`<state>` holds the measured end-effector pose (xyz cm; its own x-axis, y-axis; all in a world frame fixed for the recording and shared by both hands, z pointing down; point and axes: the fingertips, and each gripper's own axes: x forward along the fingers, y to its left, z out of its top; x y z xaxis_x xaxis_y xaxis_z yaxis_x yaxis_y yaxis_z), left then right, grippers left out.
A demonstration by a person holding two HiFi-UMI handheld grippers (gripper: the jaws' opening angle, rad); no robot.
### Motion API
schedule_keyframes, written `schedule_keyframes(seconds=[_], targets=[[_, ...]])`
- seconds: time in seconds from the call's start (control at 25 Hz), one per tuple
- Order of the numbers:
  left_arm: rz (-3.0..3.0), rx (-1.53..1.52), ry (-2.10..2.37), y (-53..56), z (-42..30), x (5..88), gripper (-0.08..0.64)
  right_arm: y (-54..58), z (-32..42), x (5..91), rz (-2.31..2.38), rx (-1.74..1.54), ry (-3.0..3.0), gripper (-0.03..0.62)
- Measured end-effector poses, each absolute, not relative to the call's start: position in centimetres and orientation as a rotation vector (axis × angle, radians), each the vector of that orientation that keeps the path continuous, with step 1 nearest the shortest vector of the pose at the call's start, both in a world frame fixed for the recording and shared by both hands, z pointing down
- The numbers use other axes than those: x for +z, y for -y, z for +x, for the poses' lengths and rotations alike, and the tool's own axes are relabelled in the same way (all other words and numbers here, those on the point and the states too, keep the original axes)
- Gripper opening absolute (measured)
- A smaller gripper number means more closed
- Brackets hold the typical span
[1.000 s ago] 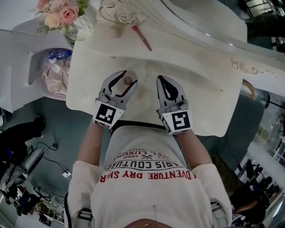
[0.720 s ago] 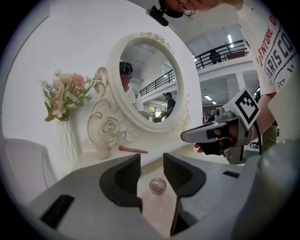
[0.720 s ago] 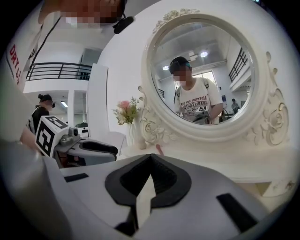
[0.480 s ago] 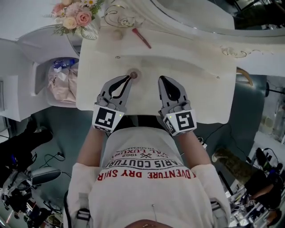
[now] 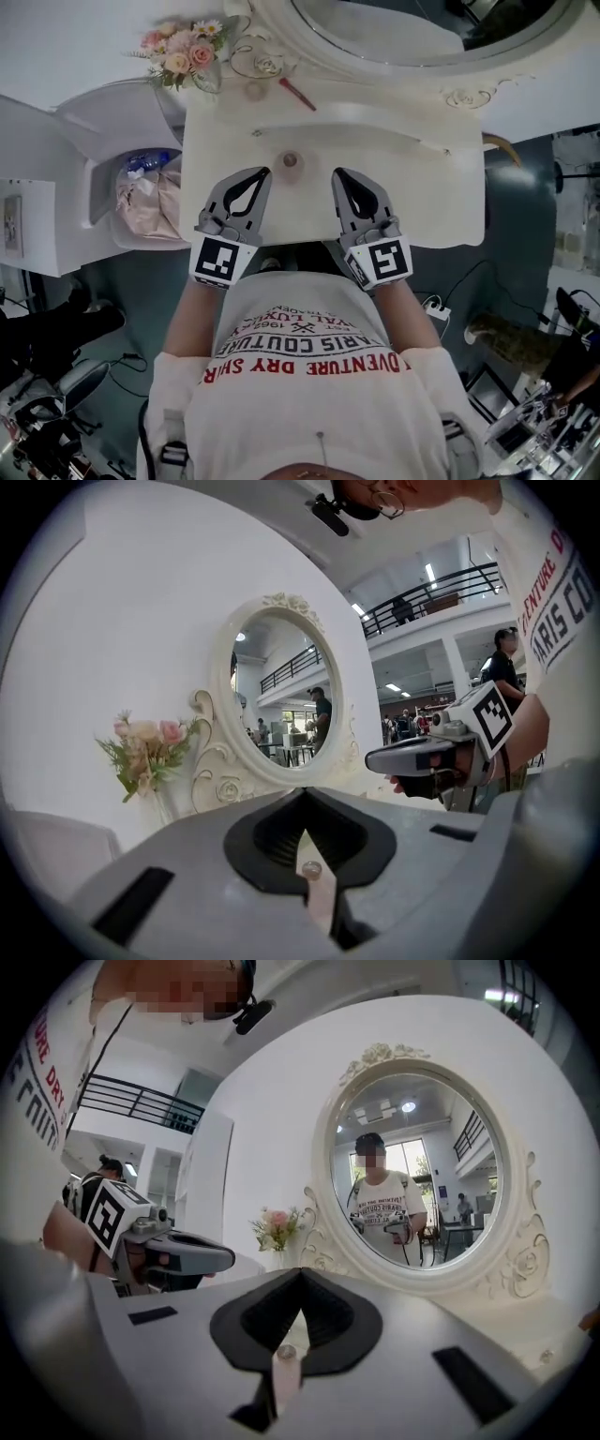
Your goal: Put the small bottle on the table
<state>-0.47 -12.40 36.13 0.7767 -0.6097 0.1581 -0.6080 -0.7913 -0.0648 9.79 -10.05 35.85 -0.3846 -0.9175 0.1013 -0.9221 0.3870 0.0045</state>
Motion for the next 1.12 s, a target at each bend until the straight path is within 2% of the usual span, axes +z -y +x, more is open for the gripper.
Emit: schedule_keyframes(seconds=[0.36, 1.12], targets=[[-2.894, -0.191, -0.970, 10.6, -2.6, 32.2, 0.008, 7.9, 7.9, 32.9, 1.689, -0.030, 2.563, -0.002], [-2.902, -0.305, -1.025, 9.6, -3.4, 33.6, 0.008, 7.2, 8.1, 31.7, 1.712, -0.065, 2.551, -0.002]])
